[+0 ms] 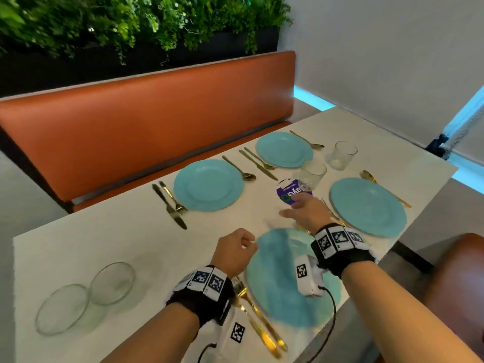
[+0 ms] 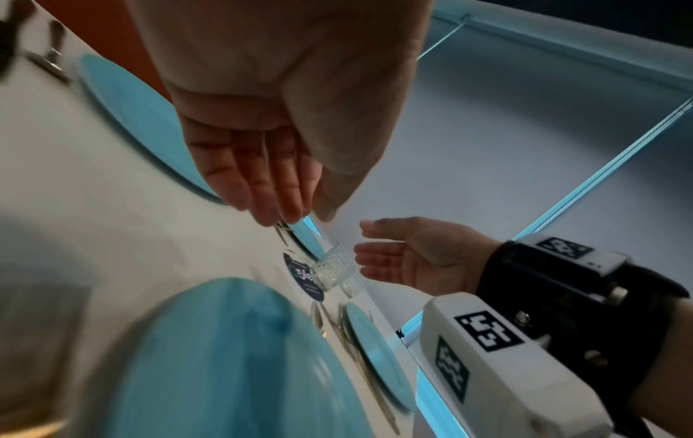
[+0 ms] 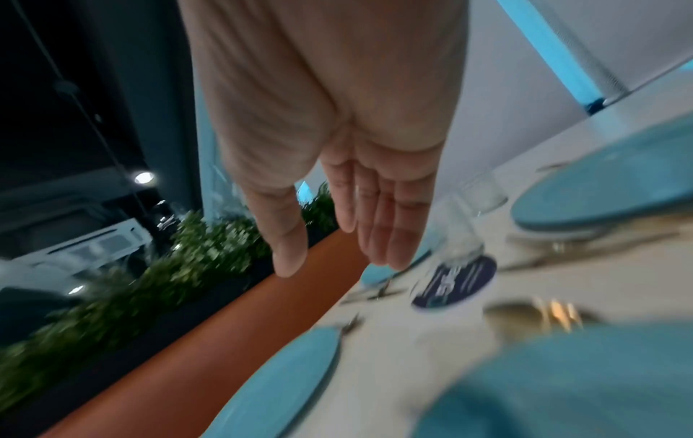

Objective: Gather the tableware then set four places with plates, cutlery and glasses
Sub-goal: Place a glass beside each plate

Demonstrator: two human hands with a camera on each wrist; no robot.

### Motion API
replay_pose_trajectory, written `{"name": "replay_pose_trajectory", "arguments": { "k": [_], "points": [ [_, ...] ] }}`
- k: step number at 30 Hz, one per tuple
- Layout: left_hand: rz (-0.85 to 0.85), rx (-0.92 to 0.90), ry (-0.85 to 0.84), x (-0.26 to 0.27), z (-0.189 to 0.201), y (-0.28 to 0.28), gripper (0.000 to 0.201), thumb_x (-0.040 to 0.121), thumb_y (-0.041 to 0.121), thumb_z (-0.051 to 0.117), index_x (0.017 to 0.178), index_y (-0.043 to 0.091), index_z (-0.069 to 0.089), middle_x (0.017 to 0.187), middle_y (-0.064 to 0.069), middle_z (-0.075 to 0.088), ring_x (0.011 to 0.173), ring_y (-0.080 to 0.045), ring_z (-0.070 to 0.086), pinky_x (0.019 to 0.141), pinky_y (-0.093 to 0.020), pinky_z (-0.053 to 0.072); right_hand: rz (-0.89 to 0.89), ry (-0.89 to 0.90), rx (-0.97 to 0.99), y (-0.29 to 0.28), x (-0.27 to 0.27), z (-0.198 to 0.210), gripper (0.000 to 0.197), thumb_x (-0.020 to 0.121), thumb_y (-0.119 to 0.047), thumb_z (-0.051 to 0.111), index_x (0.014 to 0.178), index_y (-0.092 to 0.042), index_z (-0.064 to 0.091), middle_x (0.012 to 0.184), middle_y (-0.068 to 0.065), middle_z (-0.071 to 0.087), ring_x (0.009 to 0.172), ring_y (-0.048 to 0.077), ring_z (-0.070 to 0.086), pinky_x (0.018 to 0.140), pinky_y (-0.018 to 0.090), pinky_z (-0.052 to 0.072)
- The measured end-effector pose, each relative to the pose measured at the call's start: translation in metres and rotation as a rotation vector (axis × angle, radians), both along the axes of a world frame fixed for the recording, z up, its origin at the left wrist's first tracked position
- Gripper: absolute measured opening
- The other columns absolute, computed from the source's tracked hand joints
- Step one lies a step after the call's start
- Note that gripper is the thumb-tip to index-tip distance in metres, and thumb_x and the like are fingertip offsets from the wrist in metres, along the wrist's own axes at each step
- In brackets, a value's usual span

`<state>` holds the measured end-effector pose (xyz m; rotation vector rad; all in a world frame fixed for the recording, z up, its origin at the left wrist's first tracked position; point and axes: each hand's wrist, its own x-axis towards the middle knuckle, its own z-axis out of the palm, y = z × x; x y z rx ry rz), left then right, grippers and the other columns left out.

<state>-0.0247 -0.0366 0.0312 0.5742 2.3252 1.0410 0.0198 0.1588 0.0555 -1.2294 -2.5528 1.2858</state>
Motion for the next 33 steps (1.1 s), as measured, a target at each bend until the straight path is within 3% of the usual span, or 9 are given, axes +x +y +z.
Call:
{"name": "replay_pose_trajectory", "arguments": {
  "k": [5,8,10,13,15,19,22,26,33],
  "points": [
    [-0.112,-0.181,-0.093,0.016,-0.002,-0.078,0.021,0.088,0.026,0.059,0.099,0.010,0.069,0.102,-0.004,0.070,0.093,-0.017,0.065,0.078,-0.022,0.048,0.142,-0.026,-0.079,-0.100,-0.004,-0.016,0.051,0.075,-0.023,0.078,0.122,-0.013,0.058,0.097,0.001,0.059,0.089,0.015,0.055,0.078,0.023,0.046],
    [-0.145,-0.362,-0.235,0.021,-0.012,-0.118,0.025,0.090,0.034,0.057,0.080,0.013,0.065,0.080,0.001,0.064,0.059,-0.006,0.055,0.053,-0.013,0.043,0.262,-0.047,-0.126,-0.157,-0.012,-0.026,0.050,0.076,-0.020,0.077,0.121,-0.012,0.058,0.097,0.002,0.058,0.090,0.015,0.055,0.081,0.026,0.051],
    [-0.095,-0.514,-0.276,0.022,-0.023,-0.146,0.030,0.090,0.037,0.056,0.070,0.015,0.059,0.078,0.002,0.065,0.051,-0.006,0.052,0.048,-0.012,0.042,0.368,-0.088,-0.110,-0.191,-0.019,-0.032,0.052,0.075,-0.022,0.077,0.123,-0.014,0.057,0.103,0.004,0.061,0.094,0.015,0.055,0.087,0.025,0.047],
    [0.080,-0.640,-0.265,0.018,-0.039,-0.189,0.033,0.087,0.032,0.055,0.104,0.006,0.067,0.111,-0.007,0.070,0.091,-0.019,0.067,0.075,-0.021,0.051,0.483,-0.123,-0.108,-0.232,-0.031,-0.038,0.059,0.075,-0.024,0.078,0.128,-0.018,0.053,0.121,0.006,0.061,0.108,0.018,0.058,0.083,0.018,0.040],
    [0.236,-0.667,-0.256,0.016,-0.046,-0.219,0.039,0.088,0.033,0.053,0.114,0.006,0.063,0.120,-0.009,0.066,0.110,-0.023,0.062,0.083,-0.023,0.048,0.523,-0.135,-0.145,-0.253,-0.037,-0.043,0.066,0.075,-0.022,0.079,0.133,-0.018,0.049,0.128,0.006,0.056,0.115,0.018,0.056,0.083,0.017,0.040],
    [0.639,-0.535,-0.291,0.007,-0.060,-0.262,0.062,0.086,0.039,0.061,0.130,-0.002,0.045,0.134,-0.017,0.052,0.124,-0.029,0.051,0.095,-0.029,0.042,0.566,-0.130,-0.193,-0.287,-0.045,-0.056,0.084,0.070,-0.020,0.082,0.141,-0.020,0.037,0.140,0.005,0.046,0.124,0.020,0.049,0.095,0.025,0.045],
    [0.910,-0.411,-0.242,-0.005,-0.065,-0.277,0.088,0.072,0.041,0.076,0.133,-0.005,0.033,0.136,-0.022,0.045,0.126,-0.036,0.045,0.102,-0.042,0.041,0.570,-0.091,-0.189,-0.302,-0.052,-0.066,0.092,0.066,-0.022,0.084,0.143,-0.019,0.034,0.143,0.002,0.043,0.131,0.020,0.042,0.104,0.029,0.039],
    [0.966,-0.195,-0.084,-0.016,-0.074,-0.283,0.098,0.058,0.038,0.087,0.135,0.002,0.039,0.134,-0.019,0.050,0.126,-0.036,0.045,0.103,-0.045,0.041,0.541,-0.022,-0.209,-0.313,-0.058,-0.076,0.089,0.063,-0.021,0.086,0.138,-0.019,0.038,0.133,0.001,0.051,0.124,0.020,0.048,0.097,0.025,0.042],
    [0.942,-0.035,0.006,-0.026,-0.084,-0.279,0.093,0.062,0.026,0.087,0.136,0.003,0.037,0.132,-0.017,0.054,0.124,-0.035,0.049,0.101,-0.039,0.041,0.566,0.017,-0.123,-0.319,-0.070,-0.090,0.091,0.062,-0.028,0.085,0.139,-0.017,0.037,0.133,0.002,0.051,0.125,0.022,0.047,0.099,0.027,0.040]
  ]
}}
